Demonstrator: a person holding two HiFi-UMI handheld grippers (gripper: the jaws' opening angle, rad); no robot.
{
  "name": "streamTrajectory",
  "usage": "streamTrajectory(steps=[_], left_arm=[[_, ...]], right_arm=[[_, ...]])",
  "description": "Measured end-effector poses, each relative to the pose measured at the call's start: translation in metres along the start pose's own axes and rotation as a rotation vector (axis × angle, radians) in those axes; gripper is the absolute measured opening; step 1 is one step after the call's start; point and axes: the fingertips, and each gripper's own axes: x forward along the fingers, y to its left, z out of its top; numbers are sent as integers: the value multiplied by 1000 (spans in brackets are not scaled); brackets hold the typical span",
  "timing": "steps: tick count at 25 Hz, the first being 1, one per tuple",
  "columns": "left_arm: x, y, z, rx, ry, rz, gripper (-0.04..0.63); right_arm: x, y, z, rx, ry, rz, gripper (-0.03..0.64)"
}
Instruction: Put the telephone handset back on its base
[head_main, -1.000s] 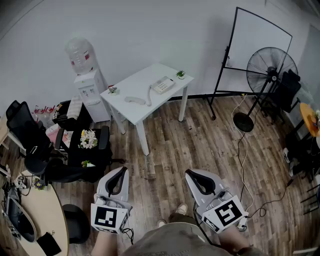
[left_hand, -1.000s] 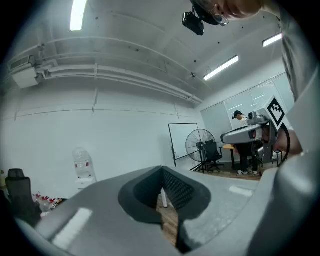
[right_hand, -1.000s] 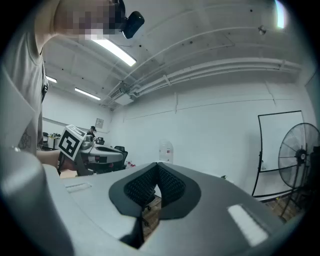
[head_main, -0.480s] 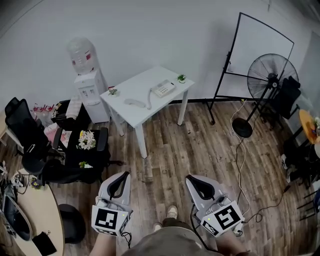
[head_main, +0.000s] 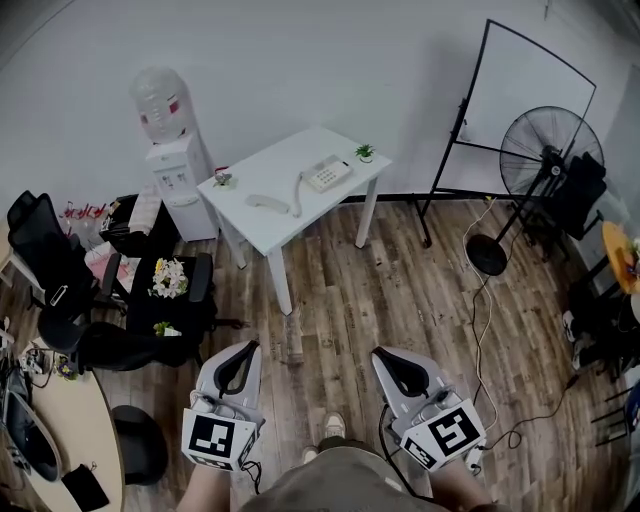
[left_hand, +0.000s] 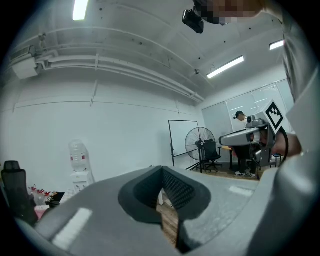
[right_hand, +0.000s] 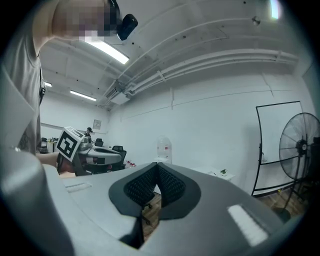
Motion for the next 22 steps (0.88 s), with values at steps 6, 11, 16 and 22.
streamTrajectory(steps=[6, 11, 16, 22], left_arm=[[42, 11, 23, -29, -87, 48, 110], [76, 17, 45, -25, -125, 79, 199], [106, 16, 44, 6, -96, 94, 199], [131, 24, 33, 19, -53, 110, 199]], right_arm=[[14, -61, 13, 26, -62, -83, 227], [28, -102, 21, 18, -80, -71, 238], [46, -130, 23, 8, -93, -40, 242], [63, -159, 13, 21, -81, -46, 244]])
